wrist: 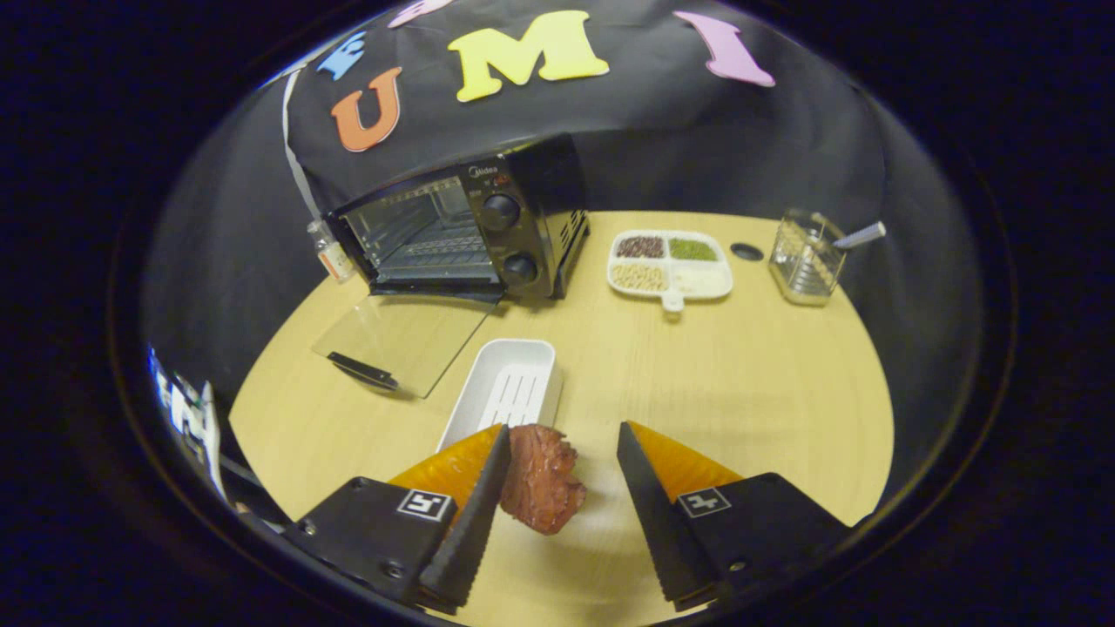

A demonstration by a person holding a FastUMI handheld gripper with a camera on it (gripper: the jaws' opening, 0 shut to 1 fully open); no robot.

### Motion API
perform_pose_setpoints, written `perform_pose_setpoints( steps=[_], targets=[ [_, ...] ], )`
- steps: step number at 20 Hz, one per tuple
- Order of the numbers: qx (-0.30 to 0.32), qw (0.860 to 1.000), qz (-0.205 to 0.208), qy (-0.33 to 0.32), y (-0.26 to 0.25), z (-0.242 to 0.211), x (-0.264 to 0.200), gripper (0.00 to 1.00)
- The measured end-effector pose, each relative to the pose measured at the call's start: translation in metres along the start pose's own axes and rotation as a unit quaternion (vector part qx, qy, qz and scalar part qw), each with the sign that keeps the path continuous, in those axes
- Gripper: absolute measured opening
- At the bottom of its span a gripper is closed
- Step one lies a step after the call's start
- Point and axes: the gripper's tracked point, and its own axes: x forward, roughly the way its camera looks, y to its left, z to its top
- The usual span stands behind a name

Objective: Open the toaster oven, put the food inside, and close the toaster oven door.

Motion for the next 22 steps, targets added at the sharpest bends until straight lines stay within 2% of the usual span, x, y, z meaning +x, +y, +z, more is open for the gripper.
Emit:
perform_pose_setpoints(
  steps=[3,7,11,16,19,22],
  targets=[
    [0.061,0.996,0.064,0.034,0.007,-0.008,0.000,0.60],
    [0.136,0.981,0.118,0.067,0.011,-0.008,-0.004,0.32],
    [0.185,0.970,0.136,0.077,0.012,-0.003,-0.008,0.18],
    [0.183,0.970,0.152,0.048,0.032,0.021,-0.027,0.16],
    [0.203,0.963,0.175,0.028,0.063,0.039,-0.038,0.16],
    [0.208,0.962,0.179,0.006,0.095,0.051,-0.036,0.16]
  ],
)
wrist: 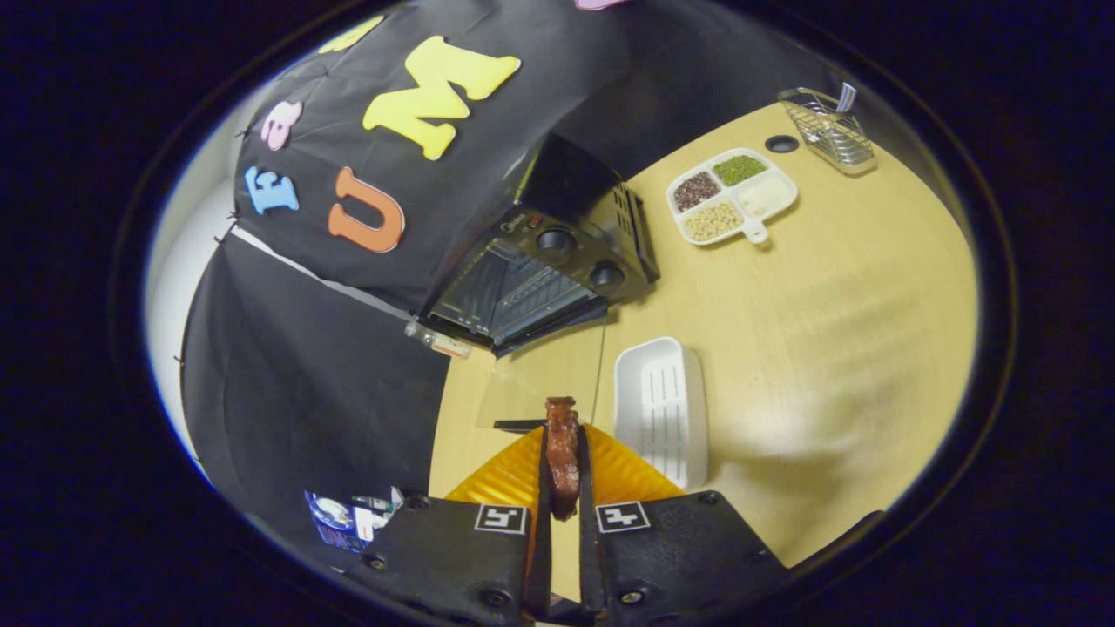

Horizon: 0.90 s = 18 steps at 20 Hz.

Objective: Open the toaster oven, put the food inside, and close the toaster oven door.

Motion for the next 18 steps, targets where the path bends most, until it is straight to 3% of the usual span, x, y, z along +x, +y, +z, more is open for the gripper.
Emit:
perform_pose_setpoints(
  steps=[4,7,14,18],
  targets=[
    [0.029,0.999,-0.016,-0.041,0.029,-0.001,0.036,0.16],
    [0.083,0.993,0.001,-0.081,0.059,0.001,0.073,0.16],
    [0.183,0.965,0.038,-0.183,0.103,0.024,0.157,0.16],
    [0.243,0.945,0.033,-0.218,0.109,0.041,0.198,0.16]
  ],
)
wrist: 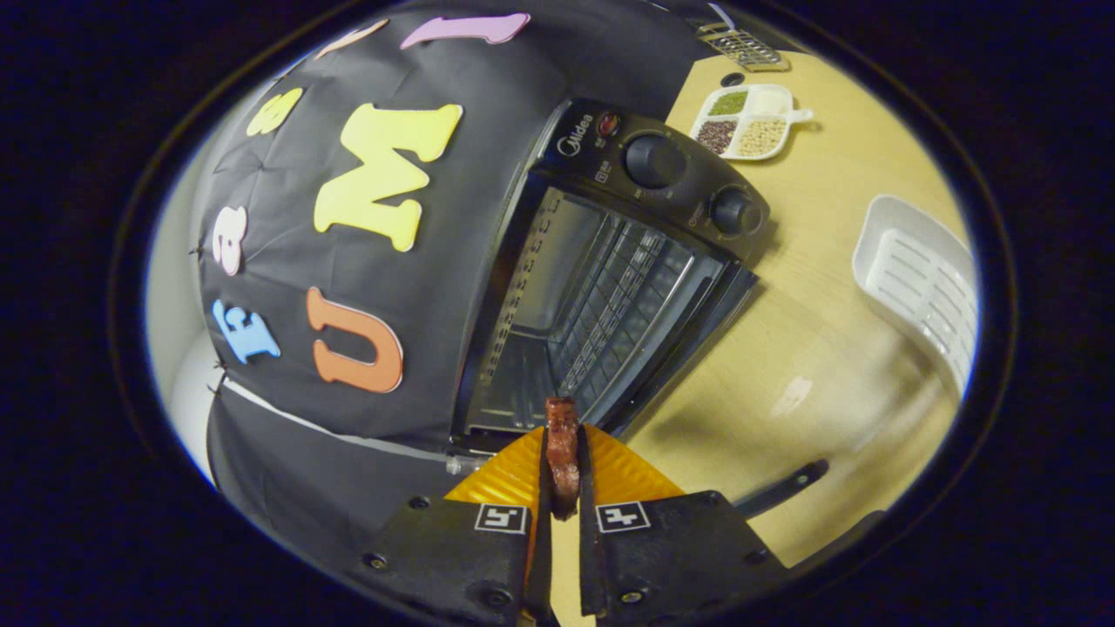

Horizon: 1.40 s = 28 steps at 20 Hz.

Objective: Open the toaster oven, put the food inside, and close the toaster oven door.

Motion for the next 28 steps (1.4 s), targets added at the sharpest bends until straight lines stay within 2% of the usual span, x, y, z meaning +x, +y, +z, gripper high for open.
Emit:
perform_pose_setpoints(
  steps=[6,10,14,17,22,26,28],
  targets=[
    [0.047,0.997,-0.017,-0.065,-0.002,0.025,0.053,0.16],
    [0.051,0.992,-0.031,-0.113,-0.008,0.049,0.072,0.16],
    [0.039,0.989,-0.057,-0.133,-0.015,0.060,0.093,0.16],
    [0.007,0.988,-0.067,-0.136,-0.014,0.060,0.103,0.17],
    [-0.089,0.981,-0.102,-0.138,-0.018,0.059,0.105,0.23],
    [-0.175,0.967,-0.137,-0.128,-0.029,0.061,0.103,0.38],
    [-0.236,0.951,-0.159,-0.124,-0.034,0.061,0.101,0.44]
  ],
)
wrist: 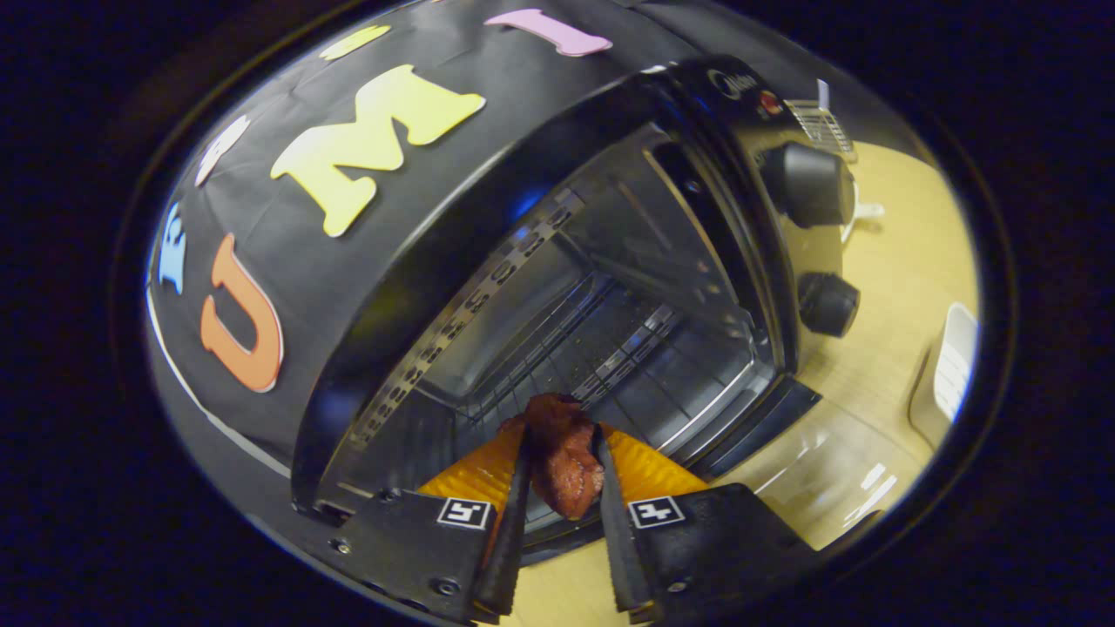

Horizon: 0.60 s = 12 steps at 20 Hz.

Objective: Open the toaster oven, put the food inside, and close the toaster oven door.

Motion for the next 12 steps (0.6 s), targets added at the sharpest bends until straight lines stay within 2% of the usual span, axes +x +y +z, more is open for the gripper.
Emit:
perform_pose_setpoints(
  steps=[1,2,3,5,12],
  targets=[
    [-0.034,0.999,-0.004,0.002,0.000,0.001,-0.002,0.55],
    [-0.066,0.998,-0.006,0.004,0.002,-0.002,-0.001,0.60],
    [-0.091,0.996,-0.012,0.006,0.003,-0.003,-0.002,0.76],
    [-0.120,0.993,-0.021,0.006,0.001,-0.004,-0.006,0.95],
    [-0.162,0.987,-0.001,-0.002,0.008,0.006,-0.032,0.96]
  ],
)
